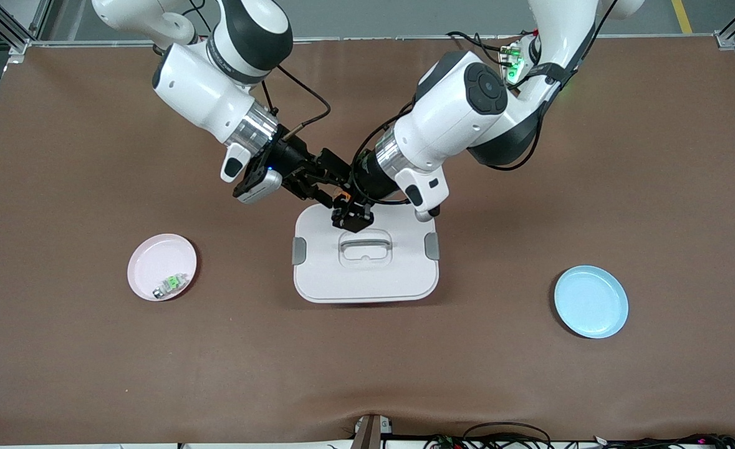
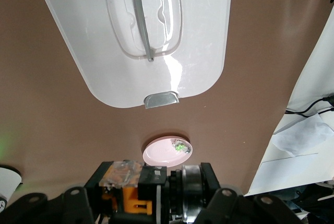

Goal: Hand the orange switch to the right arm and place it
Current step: 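Grasp the orange switch with the right gripper from the left gripper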

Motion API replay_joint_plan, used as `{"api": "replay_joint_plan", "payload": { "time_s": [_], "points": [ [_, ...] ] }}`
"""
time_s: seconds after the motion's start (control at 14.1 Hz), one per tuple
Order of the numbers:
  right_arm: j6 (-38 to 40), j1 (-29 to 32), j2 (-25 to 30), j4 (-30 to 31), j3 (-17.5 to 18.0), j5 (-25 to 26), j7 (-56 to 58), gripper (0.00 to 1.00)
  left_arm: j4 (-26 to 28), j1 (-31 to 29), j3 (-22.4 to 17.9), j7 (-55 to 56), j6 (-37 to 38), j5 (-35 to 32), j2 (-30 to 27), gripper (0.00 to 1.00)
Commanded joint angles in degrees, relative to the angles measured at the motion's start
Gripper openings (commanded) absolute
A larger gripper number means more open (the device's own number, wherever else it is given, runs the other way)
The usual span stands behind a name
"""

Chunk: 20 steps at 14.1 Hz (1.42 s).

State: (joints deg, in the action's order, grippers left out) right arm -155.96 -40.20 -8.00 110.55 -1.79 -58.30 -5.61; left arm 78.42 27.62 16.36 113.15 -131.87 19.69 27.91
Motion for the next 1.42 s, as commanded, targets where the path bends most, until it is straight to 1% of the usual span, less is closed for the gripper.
{"api": "replay_joint_plan", "payload": {
  "time_s": [0.0,0.21,0.36,0.64,0.71,0.78,0.85,1.0,1.21,1.35],
  "points": [
    [0.2,-1.5,-0.7,-1.5,-0.5,-1.6,0.0,0.0,-0.6,0.3,-0.2,0.1,-0.6,-0.8,0.2,0.36],
    [0.1,-1.6,-0.7,-1.7,-0.6,-1.6,0.1,0.0,-0.6,0.3,-0.2,0.1,-0.6,-0.8,0.2,0.37],
    [0.2,-1.5,-0.7,-1.7,-0.6,-1.5,0.3,0.0,-0.6,0.4,-0.2,0.1,-0.6,-0.9,0.2,0.41],
    [0.8,-1.0,-0.7,-1.7,-0.6,-0.8,0.7,0.0,-0.6,0.2,-0.3,0.1,-0.6,-0.9,0.1,0.78],
    [1.0,-0.8,-0.7,-1.7,-0.6,-0.6,1.0,0.0,-0.7,0.2,-0.4,0.1,-0.5,-0.9,0.1,0.93],
    [2.1,-0.5,-0.7,-1.7,-0.7,0.1,1.4,0.0,-0.7,0.2,-0.5,0.1,-0.6,-1.0,0.1,1.0],
    [3.8,0.2,-0.7,-1.7,-0.8,1.6,1.4,0.0,-0.7,0.0,-0.5,0.3,-0.6,-0.9,0.1,1.0],
    [9.7,2.8,-0.5,-2.4,-0.8,7.9,1.5,0.0,-0.7,-0.3,-0.5,0.5,-0.6,-0.8,0.0,1.0],
    [23.6,8.2,-0.6,-6.4,-0.9,21.1,3.7,0.0,-0.6,-0.8,-0.5,0.2,-0.5,-0.8,-0.1,1.0],
    [30.8,11.7,-0.4,-7.4,-0.9,28.5,10.7,0.0,-0.6,-1.4,-1.1,-0.4,-0.4,-1.1,-0.4,1.0]
  ]
}}
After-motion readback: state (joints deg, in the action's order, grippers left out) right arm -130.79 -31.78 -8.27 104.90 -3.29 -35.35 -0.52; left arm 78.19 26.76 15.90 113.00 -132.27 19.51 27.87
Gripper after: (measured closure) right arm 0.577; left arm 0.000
